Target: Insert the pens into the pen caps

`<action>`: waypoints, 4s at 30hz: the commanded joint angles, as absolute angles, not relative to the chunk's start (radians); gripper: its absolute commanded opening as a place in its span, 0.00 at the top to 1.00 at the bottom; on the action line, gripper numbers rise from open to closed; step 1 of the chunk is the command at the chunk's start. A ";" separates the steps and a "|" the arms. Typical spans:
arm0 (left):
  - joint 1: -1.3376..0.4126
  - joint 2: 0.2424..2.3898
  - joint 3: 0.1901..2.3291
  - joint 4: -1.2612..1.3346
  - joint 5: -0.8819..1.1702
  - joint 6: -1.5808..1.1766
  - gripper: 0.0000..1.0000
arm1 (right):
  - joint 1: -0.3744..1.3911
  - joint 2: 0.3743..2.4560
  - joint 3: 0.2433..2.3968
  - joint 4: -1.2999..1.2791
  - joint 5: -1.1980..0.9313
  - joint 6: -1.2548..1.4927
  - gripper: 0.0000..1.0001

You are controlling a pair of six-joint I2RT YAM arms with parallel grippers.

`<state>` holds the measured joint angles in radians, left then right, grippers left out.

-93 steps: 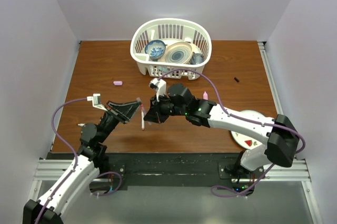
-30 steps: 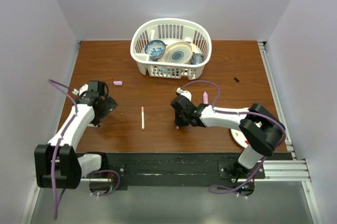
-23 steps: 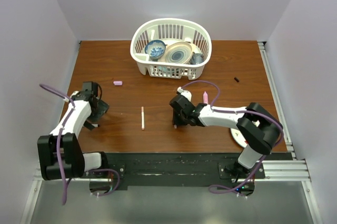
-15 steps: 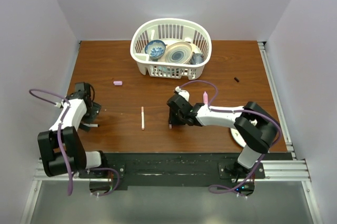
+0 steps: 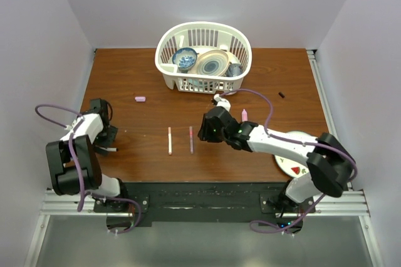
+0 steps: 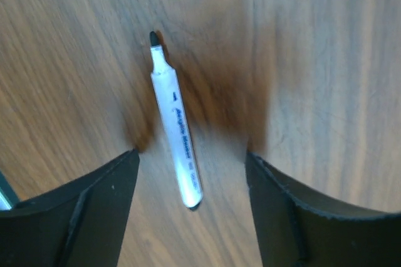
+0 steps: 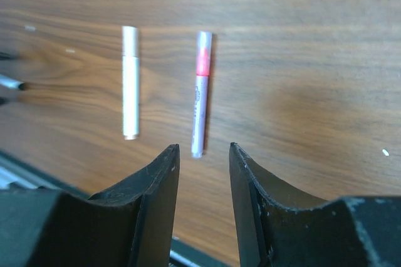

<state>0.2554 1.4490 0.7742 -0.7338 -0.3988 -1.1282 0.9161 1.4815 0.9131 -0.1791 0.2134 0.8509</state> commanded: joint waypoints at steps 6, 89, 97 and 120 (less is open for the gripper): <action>0.268 1.540 0.726 -0.658 -0.408 -1.187 0.47 | 0.919 1.296 0.890 -0.212 0.232 0.819 0.58; -0.291 0.778 0.400 0.270 0.925 -0.834 0.53 | 0.916 1.358 1.009 0.212 -0.216 0.756 1.00; -0.291 0.811 0.405 0.365 0.973 -0.861 0.92 | 0.916 1.345 1.000 0.213 -0.224 0.747 1.00; -0.290 0.785 0.634 -0.199 0.644 -0.407 1.00 | 0.416 1.196 1.170 -0.466 0.245 0.433 0.38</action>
